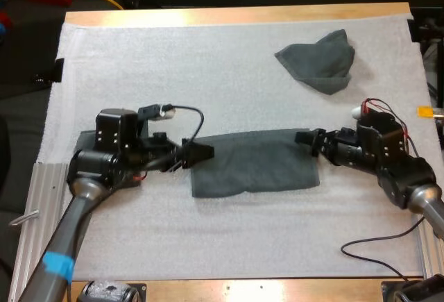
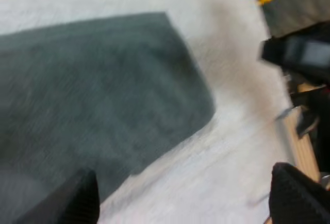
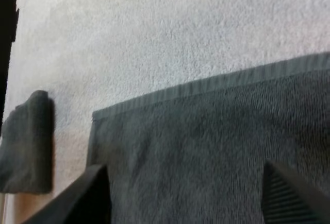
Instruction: Pick towel from pile, fold and stack
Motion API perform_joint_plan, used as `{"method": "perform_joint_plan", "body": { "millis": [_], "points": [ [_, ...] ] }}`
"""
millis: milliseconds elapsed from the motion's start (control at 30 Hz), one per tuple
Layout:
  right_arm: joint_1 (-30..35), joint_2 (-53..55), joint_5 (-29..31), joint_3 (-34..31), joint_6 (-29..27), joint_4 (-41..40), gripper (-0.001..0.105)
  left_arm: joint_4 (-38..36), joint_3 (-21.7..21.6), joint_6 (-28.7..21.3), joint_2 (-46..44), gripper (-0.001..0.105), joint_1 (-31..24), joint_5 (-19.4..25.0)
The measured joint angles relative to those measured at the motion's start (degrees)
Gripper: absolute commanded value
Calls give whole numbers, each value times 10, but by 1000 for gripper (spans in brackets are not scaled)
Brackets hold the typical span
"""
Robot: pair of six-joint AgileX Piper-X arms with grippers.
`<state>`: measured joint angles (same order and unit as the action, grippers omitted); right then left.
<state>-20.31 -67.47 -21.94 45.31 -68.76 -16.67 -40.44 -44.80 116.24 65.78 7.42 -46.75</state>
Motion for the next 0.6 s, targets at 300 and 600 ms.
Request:
{"method": "perform_joint_plan", "body": {
  "millis": [300, 600],
  "points": [
    [0, 71, 26, 0, -26, -97, 61, -143, 0, -68, -108, 66, 0, 75],
    [0, 134, 31, 0, -52, -173, 61, -210, 0, -69, -235, 66, 0, 107]
  ]
}}
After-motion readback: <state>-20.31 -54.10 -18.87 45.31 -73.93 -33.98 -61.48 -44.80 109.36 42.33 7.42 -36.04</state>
